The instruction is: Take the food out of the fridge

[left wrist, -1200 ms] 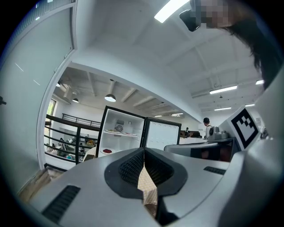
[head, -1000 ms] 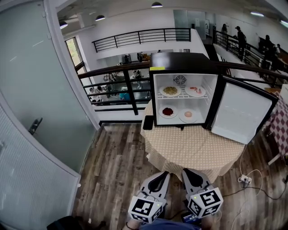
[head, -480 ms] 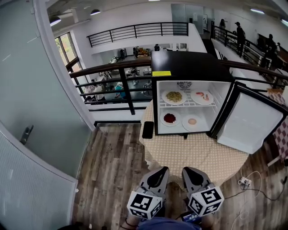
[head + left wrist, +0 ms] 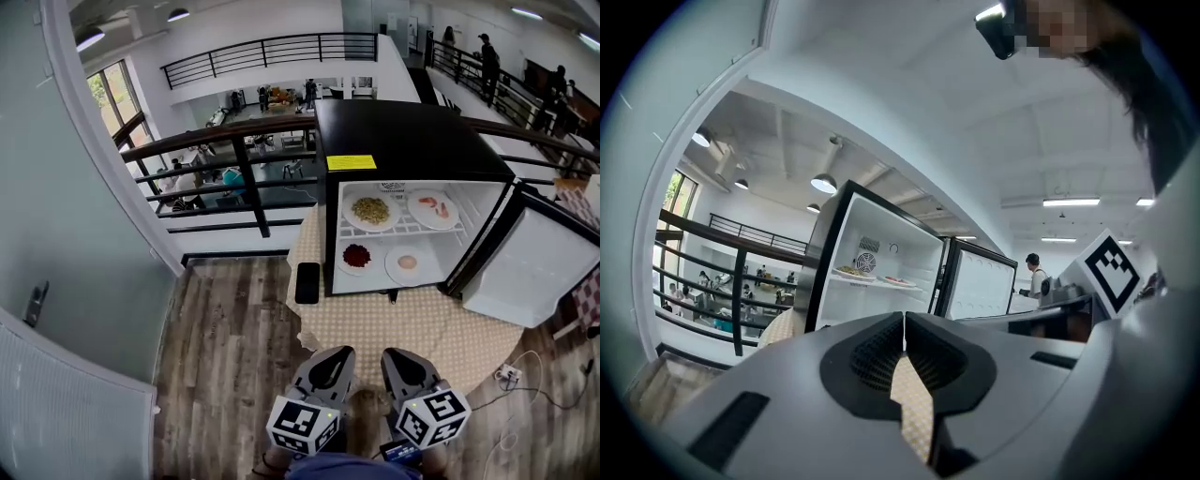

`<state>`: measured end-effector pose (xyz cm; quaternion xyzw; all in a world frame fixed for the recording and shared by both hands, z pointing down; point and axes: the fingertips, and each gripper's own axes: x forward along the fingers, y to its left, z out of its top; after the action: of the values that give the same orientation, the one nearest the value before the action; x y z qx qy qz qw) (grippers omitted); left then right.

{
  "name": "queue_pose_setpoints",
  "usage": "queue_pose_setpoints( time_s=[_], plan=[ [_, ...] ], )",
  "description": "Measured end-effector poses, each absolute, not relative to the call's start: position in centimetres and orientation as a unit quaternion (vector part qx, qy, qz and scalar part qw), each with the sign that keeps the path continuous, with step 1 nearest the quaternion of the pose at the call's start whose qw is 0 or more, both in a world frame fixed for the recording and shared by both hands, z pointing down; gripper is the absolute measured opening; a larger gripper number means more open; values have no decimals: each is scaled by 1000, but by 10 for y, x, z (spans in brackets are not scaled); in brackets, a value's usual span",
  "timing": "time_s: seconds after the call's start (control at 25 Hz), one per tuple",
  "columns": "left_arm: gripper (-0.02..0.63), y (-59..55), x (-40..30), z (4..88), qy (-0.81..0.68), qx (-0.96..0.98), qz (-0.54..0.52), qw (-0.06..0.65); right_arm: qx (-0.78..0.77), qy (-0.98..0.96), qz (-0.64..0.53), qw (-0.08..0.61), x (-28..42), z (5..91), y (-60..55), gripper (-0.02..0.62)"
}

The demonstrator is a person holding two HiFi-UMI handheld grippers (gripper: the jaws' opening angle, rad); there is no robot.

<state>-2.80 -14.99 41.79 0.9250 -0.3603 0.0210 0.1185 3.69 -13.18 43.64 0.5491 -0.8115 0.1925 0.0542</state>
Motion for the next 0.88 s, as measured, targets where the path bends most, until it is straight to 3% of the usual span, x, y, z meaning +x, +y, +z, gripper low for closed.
queue_pose_setpoints(
  time_s=[0.68,0.88],
  plan=[
    [18,-192,-24,435,-358,923,22,138,555,-790,261,-7,64,448,-182,18],
    [18,-208,-12,436,-381,914,20,134,539,-795,276,8,74,455,-209,18]
  ],
)
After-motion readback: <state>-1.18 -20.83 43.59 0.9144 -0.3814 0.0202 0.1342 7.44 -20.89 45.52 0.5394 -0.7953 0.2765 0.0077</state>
